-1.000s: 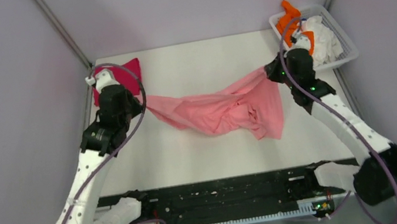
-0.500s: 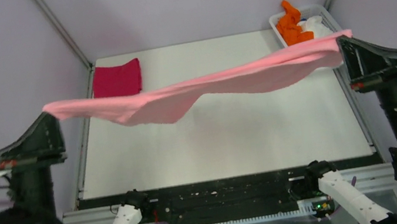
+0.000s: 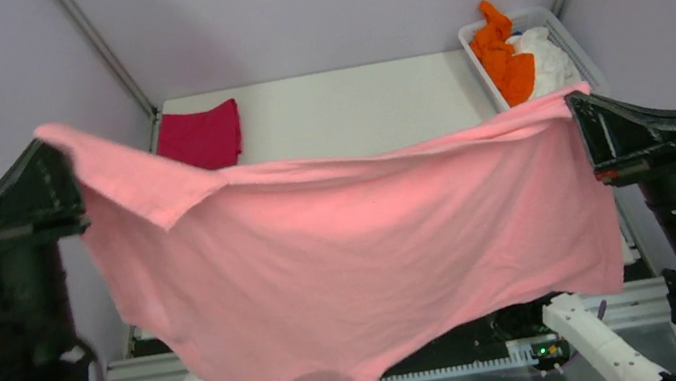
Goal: Fold and stack the t-shirts
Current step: Flatten out the tshirt
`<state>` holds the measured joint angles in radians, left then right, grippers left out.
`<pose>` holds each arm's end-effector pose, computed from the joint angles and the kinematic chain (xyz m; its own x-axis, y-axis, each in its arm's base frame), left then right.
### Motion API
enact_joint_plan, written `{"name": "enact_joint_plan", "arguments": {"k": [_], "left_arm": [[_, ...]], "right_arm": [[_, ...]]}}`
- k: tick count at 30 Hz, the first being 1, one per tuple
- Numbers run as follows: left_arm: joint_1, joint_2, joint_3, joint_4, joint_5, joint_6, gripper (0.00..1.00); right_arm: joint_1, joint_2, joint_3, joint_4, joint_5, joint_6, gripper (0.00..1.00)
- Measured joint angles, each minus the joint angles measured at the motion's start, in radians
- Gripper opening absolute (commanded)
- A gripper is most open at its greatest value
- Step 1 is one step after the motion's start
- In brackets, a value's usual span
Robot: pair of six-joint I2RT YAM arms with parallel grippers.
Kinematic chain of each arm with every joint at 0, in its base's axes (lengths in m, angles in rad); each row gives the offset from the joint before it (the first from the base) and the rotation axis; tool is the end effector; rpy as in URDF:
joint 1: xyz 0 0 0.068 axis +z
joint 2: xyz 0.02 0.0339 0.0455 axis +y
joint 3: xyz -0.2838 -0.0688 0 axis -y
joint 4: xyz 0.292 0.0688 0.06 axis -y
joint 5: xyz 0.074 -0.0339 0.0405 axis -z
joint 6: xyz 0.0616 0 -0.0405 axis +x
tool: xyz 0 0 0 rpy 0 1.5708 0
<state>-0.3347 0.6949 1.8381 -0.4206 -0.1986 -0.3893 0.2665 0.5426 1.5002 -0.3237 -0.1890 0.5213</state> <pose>-0.0250 0.0216 0.6747 0.5087 -0.5709 -0.6444 0.4057 0.8192 -0.4054 0.0011 0.0123 0.6130 0.2939 0.5873 -0.7541 -0.6355 0.7094 0.3048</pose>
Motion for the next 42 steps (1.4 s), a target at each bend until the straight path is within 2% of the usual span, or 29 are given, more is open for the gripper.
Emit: {"name": "enact_joint_plan", "arguments": {"k": [8, 11, 13, 14, 15, 16, 17, 19, 21, 22, 25, 27, 32, 35, 38, 42], "left_arm": [[0.0, 0.325, -0.293, 0.096, -0.183, 0.064, 0.02], [0.011, 0.509, -0.422, 0.137, -0.235, 0.077, 0.22], [0.028, 0.645, -0.48, 0.146, -0.24, 0.076, 0.45], [0.041, 0.721, -0.492, 0.15, -0.238, 0.071, 0.62], [0.054, 0.79, -0.492, 0.153, -0.233, 0.071, 0.75], [0.071, 0.877, -0.48, 0.166, -0.226, 0.061, 0.85], [0.087, 0.956, -0.457, 0.163, -0.218, 0.06, 0.92], [0.12, 1.147, -0.319, 0.094, -0.2, 0.038, 0.95], [0.141, 1.324, -0.117, 0.009, -0.191, 0.013, 0.96], [0.15, 1.389, -0.03, -0.027, -0.184, 0.002, 0.98], [0.164, 1.41, 0.015, -0.09, -0.157, -0.014, 0.99], [0.165, 1.35, -0.038, -0.107, -0.127, -0.028, 0.99], [0.157, 1.031, -0.395, -0.016, 0.066, -0.082, 0.99], [0.155, 0.899, -0.558, 0.052, 0.215, -0.137, 0.99], [0.149, 0.883, -0.656, 0.103, 0.335, -0.176, 0.98], [0.145, 0.988, -0.655, 0.095, 0.397, -0.192, 0.86]], "right_arm": [[0.0, -0.009, -0.448, 0.08, 0.228, 0.03, 0.0], [0.0, 0.059, -0.638, 0.115, 0.336, 0.046, 0.0], [-0.001, 0.143, -0.741, 0.154, 0.397, 0.061, 0.0], [-0.006, 0.205, -0.793, 0.18, 0.425, 0.072, 0.03], [-0.013, 0.26, -0.822, 0.199, 0.437, 0.079, 0.2], [-0.027, 0.336, -0.843, 0.216, 0.436, 0.089, 0.42], [-0.048, 0.417, -0.849, 0.237, 0.428, 0.1, 0.58], [-0.103, 0.59, -0.832, 0.275, 0.403, 0.118, 0.88], [-0.148, 0.773, -0.741, 0.255, 0.372, 0.109, 0.98], [-0.158, 0.827, -0.701, 0.245, 0.362, 0.109, 0.99], [-0.167, 0.882, -0.618, 0.235, 0.309, 0.089, 0.99], [-0.167, 0.85, -0.614, 0.246, 0.27, 0.081, 0.99], [-0.159, 0.753, -0.688, 0.286, 0.148, 0.086, 0.99], [-0.133, 0.747, -0.758, 0.294, 0.11, 0.101, 0.99], [-0.097, 0.765, -0.809, 0.29, 0.089, 0.117, 0.99], [-0.082, 0.795, -0.838, 0.293, 0.092, 0.137, 0.99]]}}
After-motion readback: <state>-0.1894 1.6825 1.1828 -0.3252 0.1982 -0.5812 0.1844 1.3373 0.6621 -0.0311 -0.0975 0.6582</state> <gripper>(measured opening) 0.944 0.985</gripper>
